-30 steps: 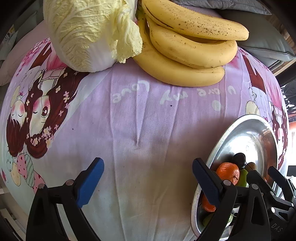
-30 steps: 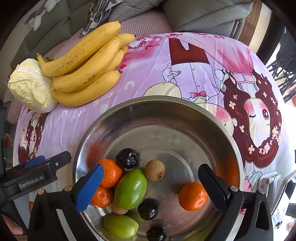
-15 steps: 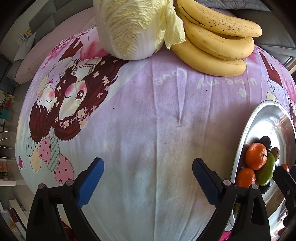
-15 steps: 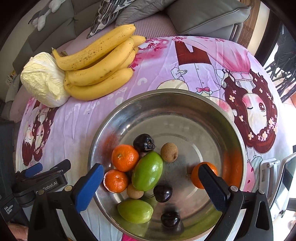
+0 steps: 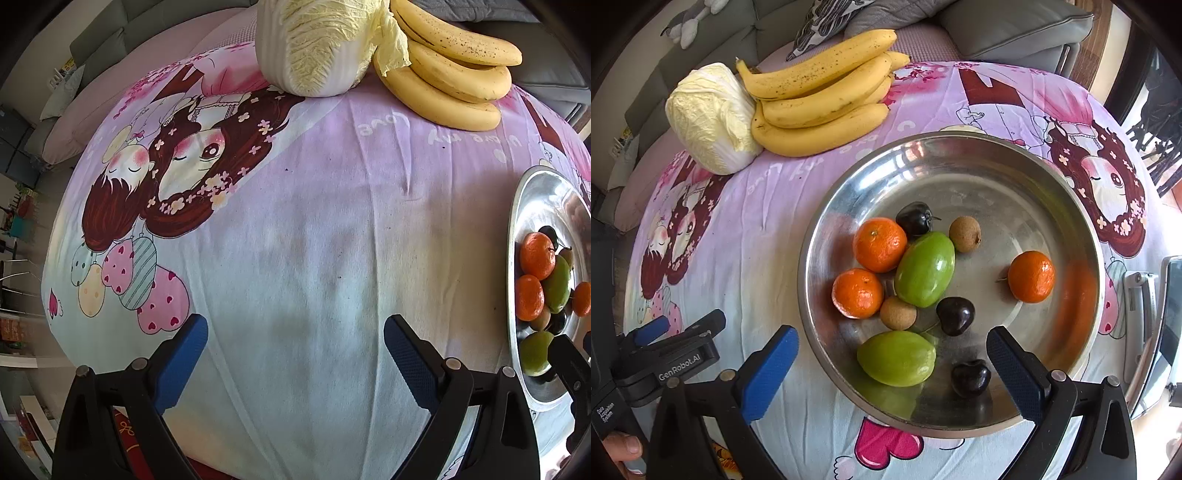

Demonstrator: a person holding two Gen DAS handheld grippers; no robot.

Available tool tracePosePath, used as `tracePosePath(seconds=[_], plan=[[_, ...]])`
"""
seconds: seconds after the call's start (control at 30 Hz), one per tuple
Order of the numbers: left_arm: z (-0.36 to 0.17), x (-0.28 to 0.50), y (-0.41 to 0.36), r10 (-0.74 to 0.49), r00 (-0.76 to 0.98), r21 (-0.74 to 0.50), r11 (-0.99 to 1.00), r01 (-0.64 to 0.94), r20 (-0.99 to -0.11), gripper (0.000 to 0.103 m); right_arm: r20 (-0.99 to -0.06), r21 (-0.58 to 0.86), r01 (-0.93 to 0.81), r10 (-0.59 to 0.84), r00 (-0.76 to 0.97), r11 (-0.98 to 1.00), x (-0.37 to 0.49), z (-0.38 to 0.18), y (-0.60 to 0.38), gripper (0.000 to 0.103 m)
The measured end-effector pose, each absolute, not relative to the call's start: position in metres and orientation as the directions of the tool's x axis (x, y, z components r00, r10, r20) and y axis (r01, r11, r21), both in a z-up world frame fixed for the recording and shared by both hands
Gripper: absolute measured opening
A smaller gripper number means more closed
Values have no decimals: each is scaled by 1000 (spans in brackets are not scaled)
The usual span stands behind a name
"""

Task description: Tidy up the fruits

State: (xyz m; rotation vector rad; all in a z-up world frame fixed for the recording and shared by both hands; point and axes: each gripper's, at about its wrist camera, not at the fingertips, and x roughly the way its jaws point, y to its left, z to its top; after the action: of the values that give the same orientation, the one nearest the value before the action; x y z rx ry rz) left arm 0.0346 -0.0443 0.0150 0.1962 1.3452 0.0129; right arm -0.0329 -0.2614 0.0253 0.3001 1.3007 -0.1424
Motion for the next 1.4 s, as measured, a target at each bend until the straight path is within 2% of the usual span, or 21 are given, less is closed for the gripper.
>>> tracePosePath(seconds=[0.27, 0.7, 1.07, 1.4], plan=[[11, 15, -16, 75, 252, 104, 989, 101, -965, 96, -959, 127, 268, 49, 278, 955, -55, 27, -243, 103], [13, -6, -1, 71, 261, 98, 991, 91, -963, 96, -952, 118, 305, 20, 306, 945, -85, 31, -230, 103], [25, -18, 3, 6, 337, 47, 993, 113, -941, 96, -946, 111, 305, 6, 324, 946, -104, 23, -223, 103], [18, -20, 5, -22, 311, 16, 993, 119, -950, 96, -940, 103, 301, -6, 340, 948, -107, 22, -221, 103]])
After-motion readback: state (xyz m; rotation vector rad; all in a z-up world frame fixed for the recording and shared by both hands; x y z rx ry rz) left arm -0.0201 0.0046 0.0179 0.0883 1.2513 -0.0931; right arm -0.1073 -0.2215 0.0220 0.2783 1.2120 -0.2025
